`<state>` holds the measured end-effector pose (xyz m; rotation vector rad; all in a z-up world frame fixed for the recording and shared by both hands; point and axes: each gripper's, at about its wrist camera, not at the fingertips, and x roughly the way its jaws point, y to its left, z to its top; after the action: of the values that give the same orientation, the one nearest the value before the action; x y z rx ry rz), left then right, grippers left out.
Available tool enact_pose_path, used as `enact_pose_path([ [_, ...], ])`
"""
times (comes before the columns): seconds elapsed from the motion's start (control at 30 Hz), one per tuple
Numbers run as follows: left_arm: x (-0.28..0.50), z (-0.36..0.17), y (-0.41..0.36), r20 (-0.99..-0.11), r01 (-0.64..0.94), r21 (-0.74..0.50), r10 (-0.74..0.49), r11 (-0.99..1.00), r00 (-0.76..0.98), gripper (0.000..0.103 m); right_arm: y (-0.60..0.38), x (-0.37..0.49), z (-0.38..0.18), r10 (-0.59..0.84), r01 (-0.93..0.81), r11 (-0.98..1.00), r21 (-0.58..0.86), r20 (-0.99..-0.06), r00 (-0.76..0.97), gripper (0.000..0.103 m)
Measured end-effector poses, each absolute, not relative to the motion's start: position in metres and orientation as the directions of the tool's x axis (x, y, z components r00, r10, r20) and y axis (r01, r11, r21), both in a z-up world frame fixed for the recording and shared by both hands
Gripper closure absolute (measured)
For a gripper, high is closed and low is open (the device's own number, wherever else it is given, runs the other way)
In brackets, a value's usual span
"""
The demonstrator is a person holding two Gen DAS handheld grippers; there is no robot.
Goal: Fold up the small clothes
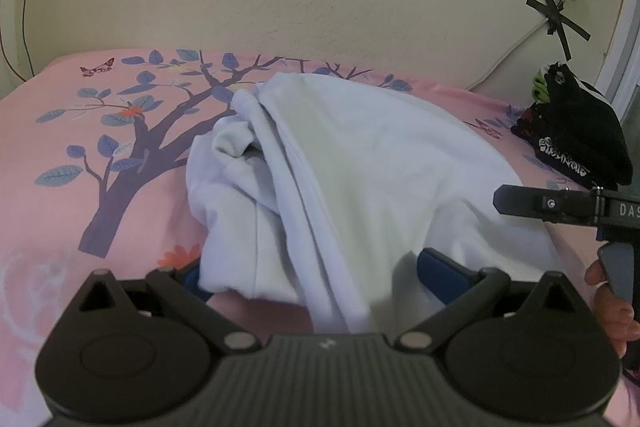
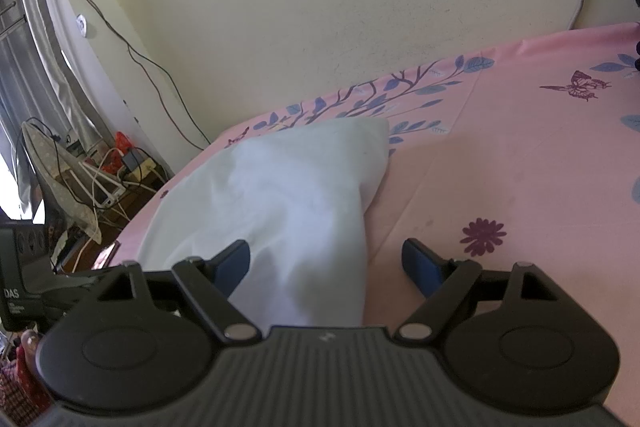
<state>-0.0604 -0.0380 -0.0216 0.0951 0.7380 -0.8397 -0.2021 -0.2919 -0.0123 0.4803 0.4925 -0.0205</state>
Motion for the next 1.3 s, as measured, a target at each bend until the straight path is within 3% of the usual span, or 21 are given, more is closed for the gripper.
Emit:
enact_pose_path([
  [0.57,-0.058,-0.022,-0.035,-0.615,0.697,-0.237,-0.660,0.677,0.432,0.000,-0.291,-0.202,-0.012,0.096,0.131,0.889,0.439,-0.459,0.883,0.024],
  [1.03,-0.022,-0.022,0.005,-0.533,0.563,-0.600,-0.809,0.568,0.248,0.000,-0.299,-0.200,-0.015,0.141,0.101,0.865,0.491,-0.431,0.891,0.018],
  [1.3,-0.030,-0.023,-0.001,-0.534,0.608,-0.547,-0.799,0.575,0.276,0.000,-0.299,-0.200,-0.015,0.136,0.106,0.865,0.490,-0.433,0.891,0.018],
])
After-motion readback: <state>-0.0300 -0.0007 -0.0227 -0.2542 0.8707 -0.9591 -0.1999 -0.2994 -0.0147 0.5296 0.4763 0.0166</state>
